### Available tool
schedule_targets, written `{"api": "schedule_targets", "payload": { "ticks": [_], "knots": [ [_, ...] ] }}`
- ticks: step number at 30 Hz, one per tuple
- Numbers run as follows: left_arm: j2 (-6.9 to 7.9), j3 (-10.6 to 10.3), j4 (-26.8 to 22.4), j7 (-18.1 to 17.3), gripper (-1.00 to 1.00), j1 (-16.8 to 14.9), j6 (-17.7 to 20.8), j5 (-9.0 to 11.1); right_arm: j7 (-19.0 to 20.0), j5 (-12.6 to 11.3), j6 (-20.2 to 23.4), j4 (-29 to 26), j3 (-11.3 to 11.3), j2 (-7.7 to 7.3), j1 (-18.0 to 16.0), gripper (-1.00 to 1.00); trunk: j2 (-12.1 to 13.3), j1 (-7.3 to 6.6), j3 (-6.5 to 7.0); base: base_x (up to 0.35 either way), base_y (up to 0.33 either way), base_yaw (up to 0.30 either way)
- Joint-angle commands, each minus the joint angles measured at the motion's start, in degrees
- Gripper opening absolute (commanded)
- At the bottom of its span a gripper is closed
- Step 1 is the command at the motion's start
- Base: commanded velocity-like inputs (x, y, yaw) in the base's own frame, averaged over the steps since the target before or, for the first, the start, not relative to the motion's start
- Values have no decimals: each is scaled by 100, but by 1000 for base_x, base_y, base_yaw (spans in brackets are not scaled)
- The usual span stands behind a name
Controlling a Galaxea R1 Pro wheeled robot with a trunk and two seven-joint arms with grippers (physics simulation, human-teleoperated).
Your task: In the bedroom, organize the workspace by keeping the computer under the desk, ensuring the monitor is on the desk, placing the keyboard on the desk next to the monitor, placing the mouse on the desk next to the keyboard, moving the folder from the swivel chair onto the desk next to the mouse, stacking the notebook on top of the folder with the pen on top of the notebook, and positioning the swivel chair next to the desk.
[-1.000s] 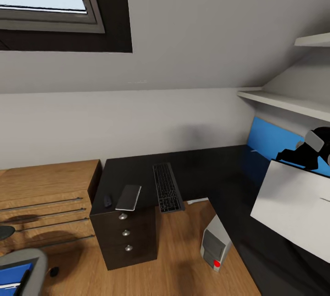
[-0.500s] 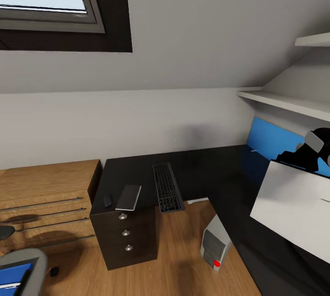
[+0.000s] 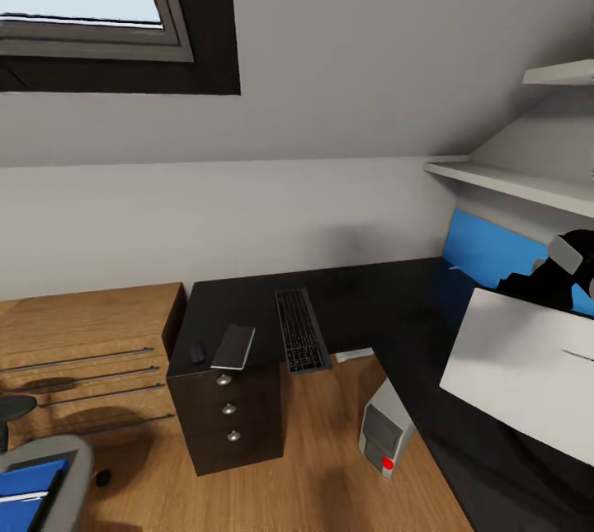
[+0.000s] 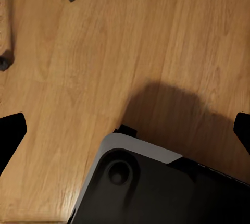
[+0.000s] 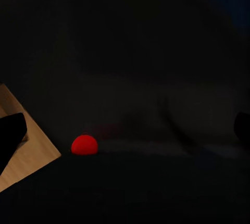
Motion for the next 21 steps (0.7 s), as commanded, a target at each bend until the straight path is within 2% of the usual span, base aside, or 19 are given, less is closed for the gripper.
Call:
{"api": "schedule_targets", "payload": {
  "ticks": [1,21],
  "knots": [
    [6,-49,-6,37,100,-5,-23,48,-27,-50,24,-7,51,0,-4,100,-14,2,-14,-230,0,0],
    [-4,-54,-6,37,100,-5,-7,53,-27,-58,59,-64,103,20,5,100,-14,2,-14,-203,0,0]
  ]
}}
